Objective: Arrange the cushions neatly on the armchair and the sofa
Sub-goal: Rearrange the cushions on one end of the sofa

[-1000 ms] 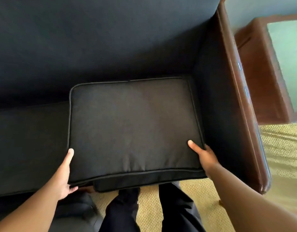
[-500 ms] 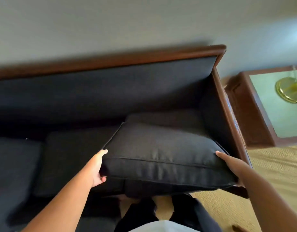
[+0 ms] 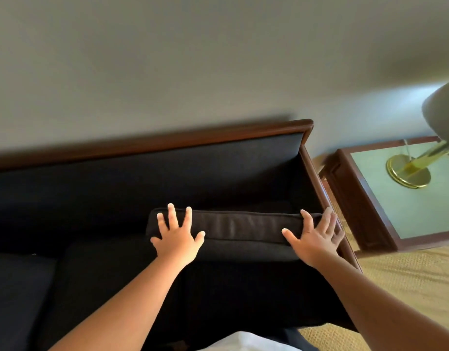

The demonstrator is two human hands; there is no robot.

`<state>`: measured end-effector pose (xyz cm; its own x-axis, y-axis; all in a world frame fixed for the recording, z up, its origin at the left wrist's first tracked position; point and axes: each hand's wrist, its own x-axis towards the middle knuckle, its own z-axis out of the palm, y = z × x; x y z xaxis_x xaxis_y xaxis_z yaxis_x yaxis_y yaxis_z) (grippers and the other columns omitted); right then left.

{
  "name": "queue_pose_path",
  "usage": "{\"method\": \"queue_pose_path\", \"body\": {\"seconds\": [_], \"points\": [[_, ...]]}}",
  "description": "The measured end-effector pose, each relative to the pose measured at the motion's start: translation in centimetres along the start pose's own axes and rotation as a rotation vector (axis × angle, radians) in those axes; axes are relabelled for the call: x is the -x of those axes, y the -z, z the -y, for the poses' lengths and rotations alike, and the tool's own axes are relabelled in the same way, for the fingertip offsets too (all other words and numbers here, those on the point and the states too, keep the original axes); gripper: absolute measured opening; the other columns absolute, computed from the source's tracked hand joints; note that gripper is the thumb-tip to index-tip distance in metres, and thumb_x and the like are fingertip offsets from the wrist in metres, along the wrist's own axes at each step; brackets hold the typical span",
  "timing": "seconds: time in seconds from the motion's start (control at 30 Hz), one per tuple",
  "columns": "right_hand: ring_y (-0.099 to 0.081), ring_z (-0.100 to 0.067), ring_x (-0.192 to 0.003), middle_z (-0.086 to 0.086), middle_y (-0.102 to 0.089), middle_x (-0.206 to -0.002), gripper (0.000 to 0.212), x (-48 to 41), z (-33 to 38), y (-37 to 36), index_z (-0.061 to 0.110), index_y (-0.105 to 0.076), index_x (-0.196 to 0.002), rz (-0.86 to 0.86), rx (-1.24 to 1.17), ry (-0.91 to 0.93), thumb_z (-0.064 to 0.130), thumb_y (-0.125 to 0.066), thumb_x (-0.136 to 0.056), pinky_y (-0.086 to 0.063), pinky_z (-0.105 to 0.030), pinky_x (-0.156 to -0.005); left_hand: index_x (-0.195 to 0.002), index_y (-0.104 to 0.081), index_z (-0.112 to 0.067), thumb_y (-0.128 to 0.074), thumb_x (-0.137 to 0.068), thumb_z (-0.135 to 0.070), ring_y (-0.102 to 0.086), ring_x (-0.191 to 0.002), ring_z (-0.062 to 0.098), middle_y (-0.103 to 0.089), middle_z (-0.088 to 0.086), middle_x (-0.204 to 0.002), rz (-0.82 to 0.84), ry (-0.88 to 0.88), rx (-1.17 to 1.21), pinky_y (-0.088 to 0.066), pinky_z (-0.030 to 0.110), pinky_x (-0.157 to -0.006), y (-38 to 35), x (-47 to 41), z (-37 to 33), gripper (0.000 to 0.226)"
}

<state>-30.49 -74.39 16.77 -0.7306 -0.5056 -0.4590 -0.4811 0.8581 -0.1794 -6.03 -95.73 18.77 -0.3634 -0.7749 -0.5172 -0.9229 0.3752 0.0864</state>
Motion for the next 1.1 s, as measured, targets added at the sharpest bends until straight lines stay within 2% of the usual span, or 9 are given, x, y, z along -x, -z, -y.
{"method": "queue_pose_path", "body": {"seconds": [0.07, 0.17, 0.23, 0.3, 0.43, 0.57, 0.77, 1.0, 1.1], "points": [[0.039, -0.026, -0.146, -0.005, 0.030, -0.165, 0.093, -0.5, 0.3, 0.2, 0.029, -0.009, -0.161, 0.018, 0.120, 0.240, 0.081, -0.034, -0.089, 0.023, -0.061, -0.113, -0.149, 0.027, -0.051, -0.041, -0.080, -0.088, 0.032, -0.147, 0.039, 0.046, 0.002, -0.155, 0.105, -0.088, -0.031, -0.012, 0.080, -0.107, 0.0, 0.0, -1.6, 0.103], [0.023, -0.024, -0.153, 0.000, 0.008, -0.170, 0.127, -0.7, 1.1, -0.1, 0.024, -0.001, -0.162, 0.103, 0.249, 0.430, 0.096, -0.041, -0.066, 0.029, -0.064, -0.107, -0.136, 0.044, -0.048, -0.067, -0.064, -0.085, 0.036, -0.143, 0.047, 0.053, 0.004, -0.148, 0.189, -0.075, -0.167, -0.014, 0.085, -0.102, -0.9, 0.0, -2.7, 0.138], [0.002, -0.028, -0.155, -0.005, -0.006, -0.168, 0.138, -0.4, 1.5, -0.6, 0.023, 0.009, -0.161, 0.115, 0.399, 0.547, 0.090, -0.057, -0.060, 0.015, -0.063, -0.118, -0.146, 0.039, -0.038, -0.078, -0.075, -0.060, 0.013, -0.148, 0.053, 0.029, 0.017, -0.161, 0.081, -0.086, -0.429, -0.030, 0.072, -0.106, -1.2, 0.5, -2.6, 0.139], [-0.019, -0.030, -0.150, -0.007, -0.021, -0.162, 0.132, -0.2, 1.5, -1.1, 0.023, 0.006, -0.161, 0.059, 0.463, 0.613, 0.071, -0.071, -0.066, -0.008, -0.055, -0.122, -0.159, 0.016, -0.024, -0.073, -0.088, -0.031, -0.018, -0.142, 0.049, -0.012, 0.025, -0.156, -0.061, -0.207, -0.711, -0.033, 0.055, -0.111, -0.9, 0.7, -2.1, 0.114], [-0.049, -0.028, -0.126, -0.003, -0.049, -0.139, 0.124, -0.8, 0.9, -2.2, 0.024, -0.024, -0.158, 0.001, 0.419, 0.614, 0.055, -0.082, -0.053, -0.034, -0.049, -0.111, -0.159, -0.001, -0.014, -0.078, -0.080, -0.026, -0.013, -0.150, 0.039, -0.017, 0.018, -0.158, -0.039, -0.377, -0.730, -0.012, 0.055, -0.124, -0.7, -0.6, -0.6, 0.112], [-0.051, -0.026, -0.113, 0.002, -0.051, -0.126, 0.107, -1.0, 1.3, -1.6, 0.027, -0.031, -0.151, 0.011, 0.405, 0.599, 0.044, -0.079, -0.057, -0.038, -0.044, -0.105, -0.155, -0.014, -0.015, -0.079, -0.077, -0.030, -0.041, -0.132, 0.031, -0.039, 0.008, -0.145, -0.055, -0.444, -0.672, -0.024, 0.050, -0.119, -0.2, -0.7, -0.8, 0.103], [-0.050, -0.020, -0.114, 0.009, -0.051, -0.123, 0.087, -3.8, 2.2, 1.9, 0.033, -0.037, -0.141, -0.049, 0.321, 0.590, 0.038, -0.078, -0.065, -0.039, -0.037, -0.102, -0.146, -0.027, -0.018, -0.080, -0.077, -0.039, -0.049, -0.121, 0.026, -0.046, 0.002, -0.134, -0.144, -0.468, -0.586, -0.036, 0.042, -0.108, 2.3, -2.1, -2.4, 0.090], [-0.054, -0.024, -0.110, 0.005, -0.052, -0.120, 0.092, -8.7, 2.3, 4.3, 0.027, -0.043, -0.139, -0.144, 0.360, 0.585, 0.031, -0.083, -0.056, -0.042, -0.041, -0.102, -0.139, -0.038, -0.016, -0.085, -0.069, -0.032, -0.053, -0.110, 0.026, -0.051, 0.003, -0.122, -0.238, -0.396, -0.479, -0.040, 0.042, -0.103, 3.2, -4.0, -5.6, 0.086], [-0.049, -0.027, -0.123, 0.002, -0.049, -0.133, 0.098, -10.3, 1.8, 3.8, 0.025, -0.036, -0.147, -0.100, 0.394, 0.535, 0.029, -0.084, -0.062, -0.036, -0.044, -0.111, -0.137, -0.041, -0.016, -0.086, -0.067, -0.029, -0.053, -0.108, 0.026, -0.051, 0.003, -0.120, -0.213, -0.382, -0.435, -0.040, 0.043, -0.101, 1.9, -5.0, -7.1, 0.084]]}}
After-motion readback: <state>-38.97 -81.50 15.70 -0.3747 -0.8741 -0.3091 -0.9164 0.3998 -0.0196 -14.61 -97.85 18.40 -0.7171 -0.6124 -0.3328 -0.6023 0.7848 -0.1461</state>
